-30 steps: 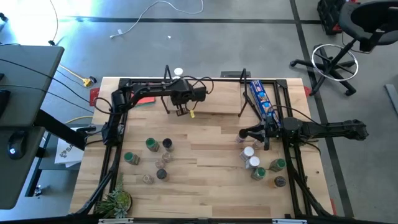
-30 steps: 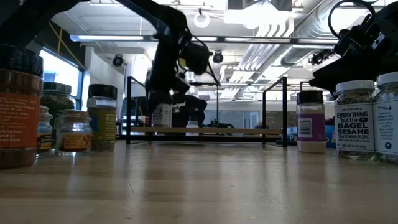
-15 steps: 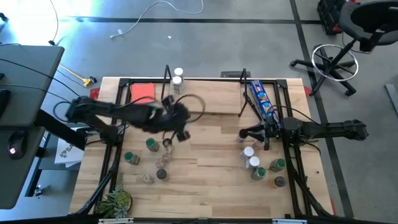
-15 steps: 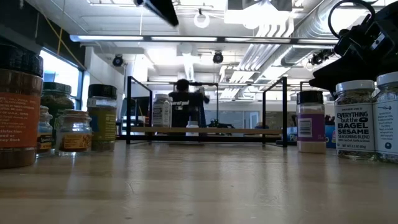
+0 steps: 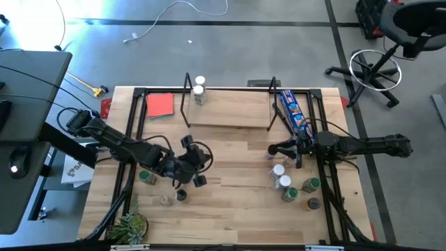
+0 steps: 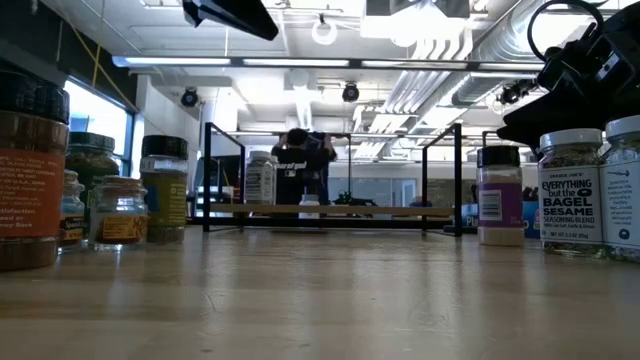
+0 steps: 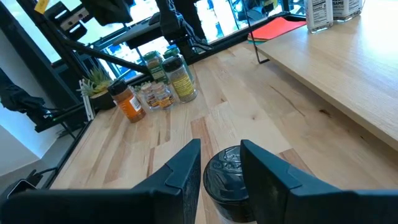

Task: Shelf spices
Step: Put the white seasoning bottle on the shelf aligned with the other white seasoning bottles

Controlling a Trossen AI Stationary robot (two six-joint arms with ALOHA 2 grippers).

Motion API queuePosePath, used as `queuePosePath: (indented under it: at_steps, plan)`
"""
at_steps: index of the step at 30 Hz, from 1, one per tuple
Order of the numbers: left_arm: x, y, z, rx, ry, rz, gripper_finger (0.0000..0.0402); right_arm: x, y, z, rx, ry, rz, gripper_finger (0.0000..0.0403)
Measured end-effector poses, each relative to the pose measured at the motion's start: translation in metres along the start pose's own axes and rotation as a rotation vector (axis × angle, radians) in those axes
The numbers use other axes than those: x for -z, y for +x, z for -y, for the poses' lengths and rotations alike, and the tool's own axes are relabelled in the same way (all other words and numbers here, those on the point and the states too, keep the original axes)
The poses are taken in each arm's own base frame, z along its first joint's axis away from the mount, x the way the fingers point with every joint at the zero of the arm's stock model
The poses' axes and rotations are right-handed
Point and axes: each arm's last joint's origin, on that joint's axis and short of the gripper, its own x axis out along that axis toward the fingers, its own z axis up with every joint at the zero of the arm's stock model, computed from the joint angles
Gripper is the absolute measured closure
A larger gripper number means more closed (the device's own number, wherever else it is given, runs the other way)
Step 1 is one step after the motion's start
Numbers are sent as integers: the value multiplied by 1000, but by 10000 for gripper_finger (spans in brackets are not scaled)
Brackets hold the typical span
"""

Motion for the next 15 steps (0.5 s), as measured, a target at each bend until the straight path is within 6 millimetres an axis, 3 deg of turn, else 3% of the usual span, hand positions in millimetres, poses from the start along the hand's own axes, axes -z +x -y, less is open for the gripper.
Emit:
queuePosePath:
  at_steps: [8,15]
  plan:
    - [1,0,-1,-3,4,-4,401,-1,0,0,8,9,11,295]
    - [0,3,-3,-16,-4,-4,402,-19,-2,-4,2,344,233,295]
